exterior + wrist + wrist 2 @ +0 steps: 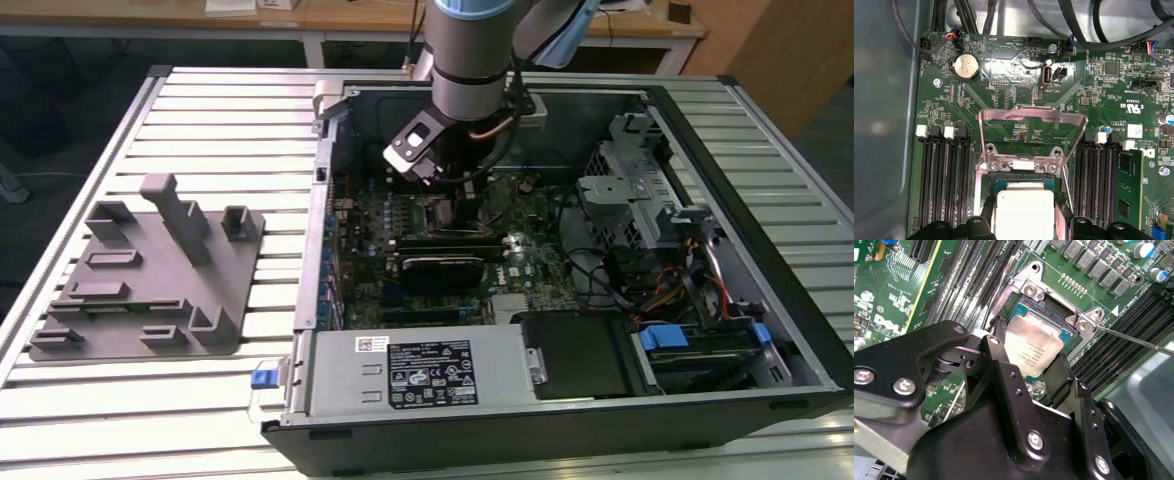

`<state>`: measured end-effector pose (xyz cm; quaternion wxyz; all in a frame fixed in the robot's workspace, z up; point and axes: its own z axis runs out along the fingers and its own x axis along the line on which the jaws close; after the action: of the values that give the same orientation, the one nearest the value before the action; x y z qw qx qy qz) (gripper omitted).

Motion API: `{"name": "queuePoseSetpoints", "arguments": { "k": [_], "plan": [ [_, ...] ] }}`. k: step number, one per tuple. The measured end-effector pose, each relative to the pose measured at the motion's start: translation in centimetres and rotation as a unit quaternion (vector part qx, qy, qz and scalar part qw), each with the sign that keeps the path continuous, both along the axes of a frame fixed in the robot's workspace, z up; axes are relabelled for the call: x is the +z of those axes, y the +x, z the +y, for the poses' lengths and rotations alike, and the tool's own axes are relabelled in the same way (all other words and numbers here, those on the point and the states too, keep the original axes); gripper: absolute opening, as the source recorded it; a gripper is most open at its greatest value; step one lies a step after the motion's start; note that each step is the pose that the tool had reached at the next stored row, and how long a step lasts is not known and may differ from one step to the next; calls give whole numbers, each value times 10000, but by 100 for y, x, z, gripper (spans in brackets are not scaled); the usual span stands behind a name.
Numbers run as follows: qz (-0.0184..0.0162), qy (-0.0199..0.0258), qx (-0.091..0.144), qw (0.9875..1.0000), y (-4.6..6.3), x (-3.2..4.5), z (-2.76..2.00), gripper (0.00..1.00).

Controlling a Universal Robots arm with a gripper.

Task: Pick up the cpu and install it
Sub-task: 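Place the cpu into insertion slot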

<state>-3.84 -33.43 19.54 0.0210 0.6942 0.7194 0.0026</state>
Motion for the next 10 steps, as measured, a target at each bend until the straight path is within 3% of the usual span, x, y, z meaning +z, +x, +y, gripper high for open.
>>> {"name": "queuePoseSetpoints", "arguments": {
  "k": [10],
  "plan": [
    [0,0,1,10000,-13,-30,0,54]
  ]
}}
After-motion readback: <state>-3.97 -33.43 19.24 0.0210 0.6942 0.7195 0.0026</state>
